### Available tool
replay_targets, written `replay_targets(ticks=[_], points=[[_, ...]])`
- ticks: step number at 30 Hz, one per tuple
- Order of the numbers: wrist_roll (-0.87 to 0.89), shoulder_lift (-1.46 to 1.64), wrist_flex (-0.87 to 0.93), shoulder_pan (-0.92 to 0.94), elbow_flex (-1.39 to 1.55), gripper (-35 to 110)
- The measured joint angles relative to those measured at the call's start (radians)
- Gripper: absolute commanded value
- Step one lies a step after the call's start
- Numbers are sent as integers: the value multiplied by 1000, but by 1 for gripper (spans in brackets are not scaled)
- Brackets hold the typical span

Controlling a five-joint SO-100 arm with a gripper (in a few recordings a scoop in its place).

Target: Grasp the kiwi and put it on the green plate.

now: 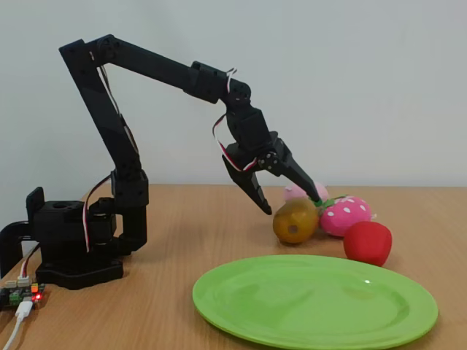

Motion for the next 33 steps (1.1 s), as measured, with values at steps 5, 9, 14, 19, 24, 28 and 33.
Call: replay_targets(ticks=[5, 9, 14, 19, 24, 28, 33], points=[[8, -37, -12, 0, 0, 43], [6, -64, -26, -3, 0, 43], [-3, -98, -55, -12, -2, 41], [-3, -117, -77, -11, -2, 39], [-3, -158, -80, -26, -14, 38], [-3, -193, -80, -41, -43, 38], [-18, -224, -80, -55, -81, 36]])
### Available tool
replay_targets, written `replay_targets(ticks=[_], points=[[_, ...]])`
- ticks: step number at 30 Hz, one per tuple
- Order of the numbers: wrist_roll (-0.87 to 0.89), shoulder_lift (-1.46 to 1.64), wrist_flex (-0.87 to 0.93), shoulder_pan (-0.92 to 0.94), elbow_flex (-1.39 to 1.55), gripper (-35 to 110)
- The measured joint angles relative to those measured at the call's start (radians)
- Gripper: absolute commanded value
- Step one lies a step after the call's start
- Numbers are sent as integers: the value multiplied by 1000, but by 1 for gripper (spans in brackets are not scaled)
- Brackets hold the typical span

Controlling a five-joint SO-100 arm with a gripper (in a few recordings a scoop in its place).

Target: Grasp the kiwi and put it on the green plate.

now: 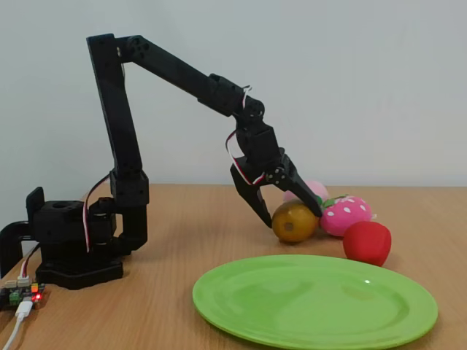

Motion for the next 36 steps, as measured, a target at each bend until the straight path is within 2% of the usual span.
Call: replay_targets(ticks=[7, 20, 36], points=[[-18, -35, -21, -20, -37, 27], [-29, -46, -21, -21, -48, 27], [-137, 160, -21, 61, -34, 26]])
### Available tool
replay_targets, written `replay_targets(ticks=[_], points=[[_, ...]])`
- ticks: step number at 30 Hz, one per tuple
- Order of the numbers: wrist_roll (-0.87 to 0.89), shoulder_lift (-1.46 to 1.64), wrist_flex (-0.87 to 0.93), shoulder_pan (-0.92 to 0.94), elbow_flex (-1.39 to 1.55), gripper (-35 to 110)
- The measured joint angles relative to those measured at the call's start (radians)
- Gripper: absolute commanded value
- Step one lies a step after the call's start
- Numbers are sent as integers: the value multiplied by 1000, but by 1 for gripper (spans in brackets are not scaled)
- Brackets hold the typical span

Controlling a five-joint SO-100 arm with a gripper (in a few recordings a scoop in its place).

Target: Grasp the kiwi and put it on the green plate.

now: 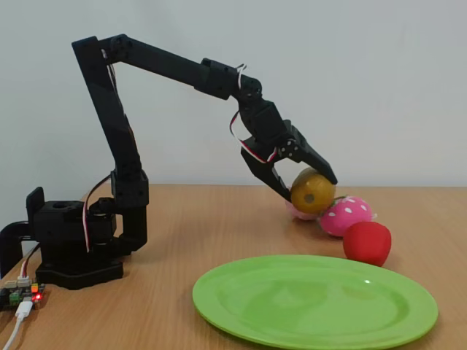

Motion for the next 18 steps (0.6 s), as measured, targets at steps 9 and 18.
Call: replay_targets(ticks=[9, 18], points=[[-118, 61, -2, 149, 60, 24], [-233, 135, -2, 265, 117, 23]])
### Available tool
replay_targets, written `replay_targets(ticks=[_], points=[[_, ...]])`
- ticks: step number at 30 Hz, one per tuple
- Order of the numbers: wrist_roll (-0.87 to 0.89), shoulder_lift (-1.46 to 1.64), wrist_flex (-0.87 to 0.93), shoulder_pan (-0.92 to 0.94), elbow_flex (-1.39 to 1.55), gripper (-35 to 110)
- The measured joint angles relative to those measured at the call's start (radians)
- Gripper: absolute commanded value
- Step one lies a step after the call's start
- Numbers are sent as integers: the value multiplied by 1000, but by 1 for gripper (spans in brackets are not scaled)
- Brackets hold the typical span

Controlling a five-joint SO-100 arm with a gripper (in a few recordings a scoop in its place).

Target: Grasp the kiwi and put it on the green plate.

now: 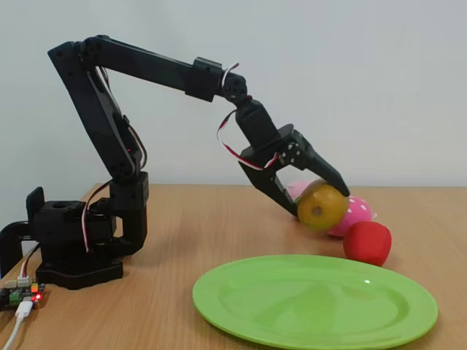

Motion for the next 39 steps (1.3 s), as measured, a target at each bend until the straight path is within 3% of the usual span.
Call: replay_targets(ticks=[21, 25, 39], points=[[-38, 0, 12, 268, 64, 21], [-21, -46, 97, 281, 28, 23], [-17, -137, 147, 382, -32, 25]])
